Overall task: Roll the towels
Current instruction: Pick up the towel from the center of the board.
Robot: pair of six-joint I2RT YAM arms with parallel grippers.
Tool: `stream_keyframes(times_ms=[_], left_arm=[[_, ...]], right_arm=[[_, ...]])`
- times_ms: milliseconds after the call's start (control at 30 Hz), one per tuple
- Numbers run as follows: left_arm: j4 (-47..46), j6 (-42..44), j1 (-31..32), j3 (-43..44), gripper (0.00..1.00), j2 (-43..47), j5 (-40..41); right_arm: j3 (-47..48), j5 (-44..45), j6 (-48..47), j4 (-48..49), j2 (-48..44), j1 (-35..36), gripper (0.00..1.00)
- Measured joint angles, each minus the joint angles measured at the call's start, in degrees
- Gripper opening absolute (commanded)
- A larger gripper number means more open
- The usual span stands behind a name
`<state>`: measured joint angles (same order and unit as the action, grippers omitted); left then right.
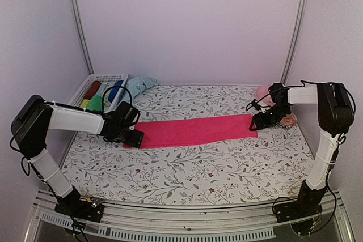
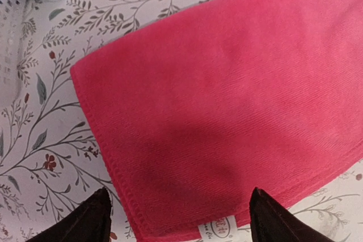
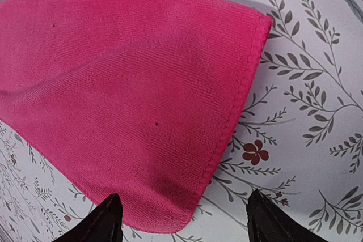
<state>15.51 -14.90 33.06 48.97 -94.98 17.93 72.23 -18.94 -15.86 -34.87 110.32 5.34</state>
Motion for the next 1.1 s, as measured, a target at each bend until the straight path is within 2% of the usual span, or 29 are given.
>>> stream_keyframes(times_ms=[367, 633, 733, 1000, 1100], left_arm=[[-8.9, 1.4, 3.7, -0.4, 0.86, 0.0, -3.3], [-15.7, 3.1, 5.3, -6.9, 0.86, 3.8, -3.2], [-17.5, 3.6, 5.3, -8.1, 0.86, 5.7, -3.0], [-20.5, 3.8, 5.3, -10.2, 0.86, 8.5, -2.4], [-20.9, 3.8, 5.4, -10.3, 0.86, 8.9, -2.4]], right_arm=[[1.2, -2.9, 1.9, 2.2, 3.1, -0.1, 0.67], [2.1, -2.1, 2.2, 4.4, 4.3, 2.9, 0.59], [2.4, -1.2, 2.4, 5.2, 4.8, 3.7, 0.49], [2.6, 0.9, 3.0, 7.0, 5.6, 4.1, 0.06], [2.6, 1.6, 3.0, 7.0, 5.7, 4.3, 0.03]])
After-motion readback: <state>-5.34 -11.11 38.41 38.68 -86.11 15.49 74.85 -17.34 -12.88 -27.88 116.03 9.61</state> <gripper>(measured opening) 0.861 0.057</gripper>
